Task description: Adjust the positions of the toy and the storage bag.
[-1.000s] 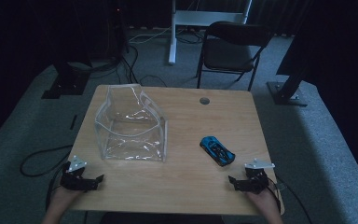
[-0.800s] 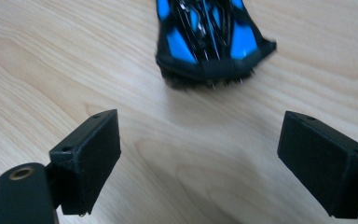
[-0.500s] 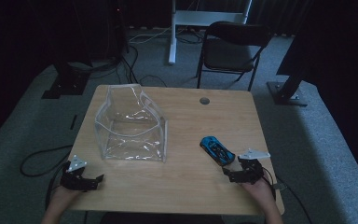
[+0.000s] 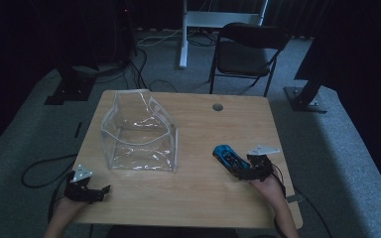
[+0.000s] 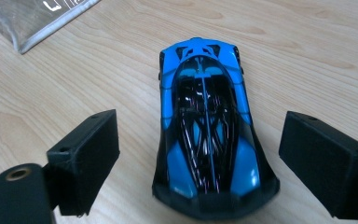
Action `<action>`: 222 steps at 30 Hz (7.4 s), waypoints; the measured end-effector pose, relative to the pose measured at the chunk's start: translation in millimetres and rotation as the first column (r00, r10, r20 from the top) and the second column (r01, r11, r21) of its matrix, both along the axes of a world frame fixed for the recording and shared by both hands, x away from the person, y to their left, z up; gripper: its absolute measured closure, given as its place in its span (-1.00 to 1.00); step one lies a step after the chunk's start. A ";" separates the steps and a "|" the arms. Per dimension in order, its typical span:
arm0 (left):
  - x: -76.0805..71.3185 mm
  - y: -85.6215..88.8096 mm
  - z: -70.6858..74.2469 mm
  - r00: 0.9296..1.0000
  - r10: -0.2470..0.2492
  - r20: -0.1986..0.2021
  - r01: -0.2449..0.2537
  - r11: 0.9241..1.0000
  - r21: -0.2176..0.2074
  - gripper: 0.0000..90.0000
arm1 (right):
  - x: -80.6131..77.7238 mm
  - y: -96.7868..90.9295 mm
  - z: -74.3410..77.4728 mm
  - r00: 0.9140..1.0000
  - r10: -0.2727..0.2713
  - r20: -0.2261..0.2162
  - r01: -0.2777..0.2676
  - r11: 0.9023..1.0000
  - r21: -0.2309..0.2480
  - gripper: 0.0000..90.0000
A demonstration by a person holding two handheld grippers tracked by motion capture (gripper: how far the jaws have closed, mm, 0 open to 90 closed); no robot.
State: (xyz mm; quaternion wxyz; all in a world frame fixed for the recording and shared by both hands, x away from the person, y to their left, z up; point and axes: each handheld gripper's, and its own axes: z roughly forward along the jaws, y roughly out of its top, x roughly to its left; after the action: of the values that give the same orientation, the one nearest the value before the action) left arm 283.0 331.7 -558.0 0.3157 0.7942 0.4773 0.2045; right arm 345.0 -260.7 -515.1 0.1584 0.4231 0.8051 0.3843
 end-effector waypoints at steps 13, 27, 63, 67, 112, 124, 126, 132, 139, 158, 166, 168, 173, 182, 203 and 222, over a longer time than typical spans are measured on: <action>0.0 -0.1 0.0 1.000 0.001 0.000 -0.001 1.000 0.000 -0.99 | 30.4 16.5 -14.6 0.999 0.014 -0.051 -0.017 0.998 -0.059 -0.75; 0.0 -0.1 0.0 1.000 0.001 0.000 -0.001 1.000 0.000 -0.99 | 45.5 25.1 -21.4 0.997 0.020 -0.075 -0.029 0.992 -0.119 -0.75; 0.0 -0.1 0.0 1.000 0.001 0.000 -0.001 1.000 0.000 -0.99 | 52.6 33.3 -28.8 0.993 0.045 -0.108 -0.062 0.985 -0.160 -0.45; 0.0 -0.1 0.0 1.000 0.001 0.000 -0.001 1.000 0.000 -0.99 | 51.8 32.2 -28.8 0.993 0.037 -0.110 -0.053 0.988 -0.144 -0.44; -0.1 -0.2 0.1 1.000 0.003 0.000 -0.003 1.000 0.000 -0.99 | -40.6 -27.5 -0.2 0.998 -0.044 -0.055 0.033 0.984 -0.177 -0.44; -0.2 0.0 0.1 1.000 0.002 -0.001 -0.002 1.000 0.002 -0.99 | -88.8 -41.1 -16.5 0.994 -0.077 -0.078 0.064 0.985 -0.162 -0.44; -0.1 0.0 0.0 1.000 0.001 0.000 -0.001 1.000 0.002 -0.99 | -93.3 -42.7 -20.3 0.993 -0.071 -0.094 0.054 0.985 -0.166 -0.44; -0.2 -0.1 0.1 1.000 0.002 -0.001 -0.002 1.000 0.002 -0.99 | -102.4 -48.5 -27.3 0.990 -0.082 -0.117 0.064 0.987 -0.151 -0.44; -0.4 -0.2 0.0 1.000 0.004 0.000 -0.004 1.000 0.002 -0.99 | -108.5 -54.4 -33.3 0.987 -0.103 -0.123 0.089 0.990 -0.112 -0.45; -3.0 1.2 1.2 1.000 0.014 -0.007 -0.014 1.000 -0.017 -0.97 | -107.9 -58.7 -13.7 0.987 -0.097 -0.125 0.089 0.994 -0.067 -0.59; -2.3 3.0 7.2 1.000 0.017 -0.008 -0.018 0.998 -0.061 -0.97 | -97.4 -49.6 1.4 0.992 -0.087 -0.092 0.083 0.996 -0.036 -0.66; -1.5 4.3 9.9 1.000 0.018 -0.004 -0.018 0.996 -0.086 -0.97 | -93.5 -45.6 5.7 0.993 -0.087 -0.076 0.085 0.996 -0.029 -0.70; 2.4 3.5 14.6 1.000 0.012 0.003 -0.012 0.996 -0.094 -0.97 | -81.1 -31.5 17.5 0.998 -0.054 -0.043 0.054 0.999 0.001 -0.71; 9.7 4.0 20.9 1.000 -0.004 0.004 0.005 0.991 -0.134 -0.97 | -59.8 1.2 32.6 0.999 0.038 -0.018 -0.037 0.999 0.010 -0.71; 44.9 -3.2 44.1 0.999 -0.037 0.039 0.043 0.986 -0.163 -0.97 | -5.2 103.0 61.8 0.963 0.267 0.022 -0.268 0.961 0.064 -0.68; 74.6 -12.3 68.5 0.993 -0.083 0.088 0.099 0.974 -0.202 -0.91 | 32.4 185.6 82.3 0.925 0.377 0.051 -0.380 0.918 0.116 -0.59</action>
State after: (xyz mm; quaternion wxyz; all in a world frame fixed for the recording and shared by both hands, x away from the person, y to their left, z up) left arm 357.6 319.4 -489.5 0.4239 0.7695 0.4461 0.1707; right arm 377.5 -75.1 -432.8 0.0657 0.2631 0.8442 0.4624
